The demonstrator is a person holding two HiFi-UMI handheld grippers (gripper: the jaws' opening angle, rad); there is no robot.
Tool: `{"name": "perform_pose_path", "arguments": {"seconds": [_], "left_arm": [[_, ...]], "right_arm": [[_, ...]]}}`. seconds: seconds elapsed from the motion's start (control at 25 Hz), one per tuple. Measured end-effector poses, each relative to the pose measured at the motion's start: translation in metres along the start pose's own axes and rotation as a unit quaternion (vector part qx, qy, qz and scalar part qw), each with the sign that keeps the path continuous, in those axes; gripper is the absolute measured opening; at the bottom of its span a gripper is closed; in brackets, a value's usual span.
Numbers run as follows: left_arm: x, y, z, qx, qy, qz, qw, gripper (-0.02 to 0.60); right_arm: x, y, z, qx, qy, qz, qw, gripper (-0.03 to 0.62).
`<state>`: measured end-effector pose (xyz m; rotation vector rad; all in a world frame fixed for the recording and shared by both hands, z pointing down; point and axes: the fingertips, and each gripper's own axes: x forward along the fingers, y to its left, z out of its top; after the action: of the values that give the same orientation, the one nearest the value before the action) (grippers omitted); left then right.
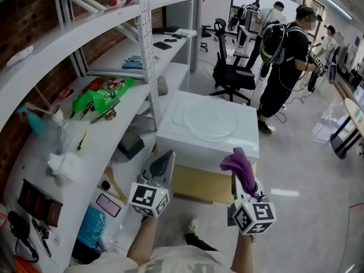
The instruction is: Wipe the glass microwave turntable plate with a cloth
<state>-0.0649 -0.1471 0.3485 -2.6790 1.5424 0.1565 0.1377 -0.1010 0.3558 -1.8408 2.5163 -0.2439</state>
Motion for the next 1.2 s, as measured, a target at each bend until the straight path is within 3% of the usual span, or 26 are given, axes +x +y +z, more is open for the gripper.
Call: {"name": "perform_pose_path", "arguments": {"seconds": [0.24,0.56,0.88,1.2], "left_arm": [[0.078,0.014,-0.007,0.003,0.002,0.014,0.9999,0.003],[0.137,0.046,0.003,0.028,0.009,0.024,0.9993,0.003],[0.170,0.056,-0.009,0.012,0.059,-0.006,0.9982,0.003],[0.178,0.045,-0.039,-0.002,0.111,-0.041,0.9929,0.003]], "right_arm": [[0.063,-0.048,0.021,-0.003,-0.007,0.008,1.000,0.055],[0.123,-0.066,0.027,0.009,-0.005,0.025,1.000,0.055],[0.164,-0.065,0.041,0.013,-0.015,0.039,0.999,0.055],[0.189,-0.048,0.027,0.021,0.007,0.055,0.998,0.055]]}}
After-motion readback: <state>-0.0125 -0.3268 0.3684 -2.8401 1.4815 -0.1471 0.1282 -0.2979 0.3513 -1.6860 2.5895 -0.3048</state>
